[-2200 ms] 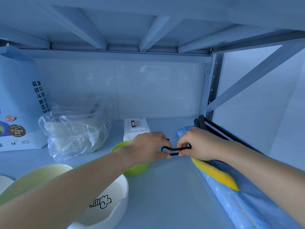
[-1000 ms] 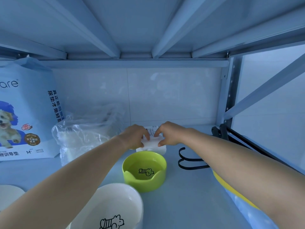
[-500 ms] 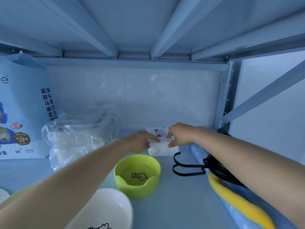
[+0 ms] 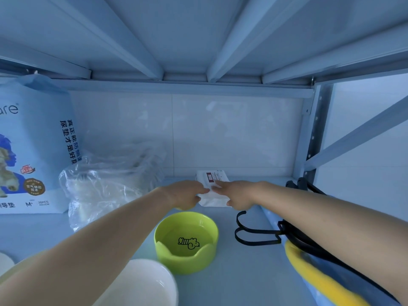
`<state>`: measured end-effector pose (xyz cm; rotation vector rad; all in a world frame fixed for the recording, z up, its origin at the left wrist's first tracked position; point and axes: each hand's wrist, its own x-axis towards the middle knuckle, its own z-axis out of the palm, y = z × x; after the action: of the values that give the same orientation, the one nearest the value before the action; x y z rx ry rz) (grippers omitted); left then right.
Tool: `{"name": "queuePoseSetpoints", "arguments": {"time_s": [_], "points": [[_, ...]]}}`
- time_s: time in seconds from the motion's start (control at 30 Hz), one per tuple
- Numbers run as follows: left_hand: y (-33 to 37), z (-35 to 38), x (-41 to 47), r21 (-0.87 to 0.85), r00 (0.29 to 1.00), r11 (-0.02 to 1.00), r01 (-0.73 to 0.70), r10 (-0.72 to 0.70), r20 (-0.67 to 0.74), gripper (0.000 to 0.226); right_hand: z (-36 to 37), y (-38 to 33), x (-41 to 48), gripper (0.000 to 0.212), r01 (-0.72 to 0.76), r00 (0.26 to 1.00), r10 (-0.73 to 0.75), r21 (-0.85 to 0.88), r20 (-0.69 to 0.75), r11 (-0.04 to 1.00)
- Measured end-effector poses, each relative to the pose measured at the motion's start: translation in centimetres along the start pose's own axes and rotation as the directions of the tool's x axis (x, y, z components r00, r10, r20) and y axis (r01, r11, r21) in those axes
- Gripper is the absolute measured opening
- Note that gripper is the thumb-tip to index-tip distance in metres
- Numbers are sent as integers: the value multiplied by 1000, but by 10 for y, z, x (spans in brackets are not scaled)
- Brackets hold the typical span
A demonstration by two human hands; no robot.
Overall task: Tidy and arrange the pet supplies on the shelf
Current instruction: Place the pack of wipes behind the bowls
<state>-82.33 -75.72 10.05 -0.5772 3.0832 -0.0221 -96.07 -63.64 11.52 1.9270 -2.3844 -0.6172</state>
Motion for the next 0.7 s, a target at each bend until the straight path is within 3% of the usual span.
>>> {"name": "queuePoseSetpoints", "arguments": {"time_s": [0.17,0.3,0.53,0.7], "points": [[6,3,9,158,987,983,96,-114,112,63,-3,9,14,64,-45,997,44,21,60,999],[13,3,12,221,979,965,138,-167,118,76,-3,12,22,65,-92,993,89,42,72,995],[15,2,17,246,977,957,156,-186,105,72,-4,14,24,67,-92,993,85,90,82,992],[7,-7,-8,203,989,970,134,-145,40,58,-4,14,10,61,-60,997,68,212,-32,975]]}}
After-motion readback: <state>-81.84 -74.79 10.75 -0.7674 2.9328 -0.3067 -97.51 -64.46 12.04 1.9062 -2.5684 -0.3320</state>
